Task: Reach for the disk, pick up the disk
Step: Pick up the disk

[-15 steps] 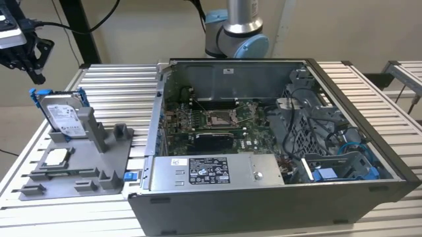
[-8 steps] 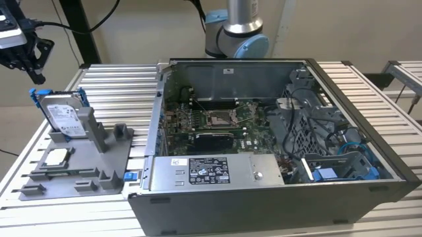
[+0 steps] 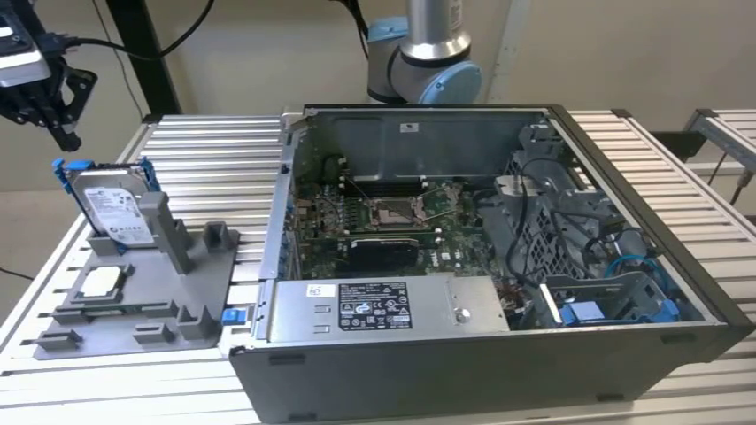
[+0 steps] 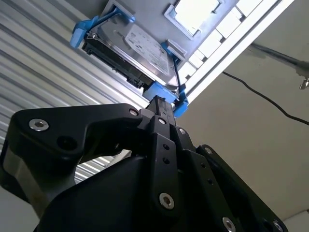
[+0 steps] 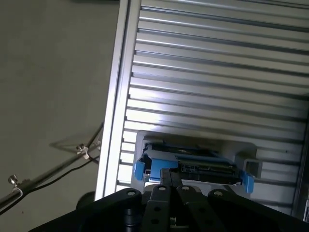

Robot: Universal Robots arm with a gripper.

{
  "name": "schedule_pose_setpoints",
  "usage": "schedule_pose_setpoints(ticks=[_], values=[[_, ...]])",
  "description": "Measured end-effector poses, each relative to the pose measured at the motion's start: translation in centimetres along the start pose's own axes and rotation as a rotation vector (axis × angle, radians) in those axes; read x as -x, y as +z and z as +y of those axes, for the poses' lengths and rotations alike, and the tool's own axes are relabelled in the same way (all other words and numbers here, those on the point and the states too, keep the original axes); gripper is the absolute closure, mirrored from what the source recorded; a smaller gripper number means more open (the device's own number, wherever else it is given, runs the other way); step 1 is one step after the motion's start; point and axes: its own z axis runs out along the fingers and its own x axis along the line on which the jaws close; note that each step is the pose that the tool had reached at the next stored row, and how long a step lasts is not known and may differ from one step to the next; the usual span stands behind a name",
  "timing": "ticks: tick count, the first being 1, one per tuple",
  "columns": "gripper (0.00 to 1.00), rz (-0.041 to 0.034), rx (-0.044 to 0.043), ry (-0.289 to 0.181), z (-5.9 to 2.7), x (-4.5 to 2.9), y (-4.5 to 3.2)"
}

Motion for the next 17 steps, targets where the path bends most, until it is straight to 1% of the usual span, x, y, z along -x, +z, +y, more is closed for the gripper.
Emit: schedule_pose_setpoints(ticks=[4,17], values=[[1.00,0.0010,0.0000,-0.026,0.00,0.00,0.00],[1.00,0.0053,0.0000,-0.138,0.00,0.00,-0.01]])
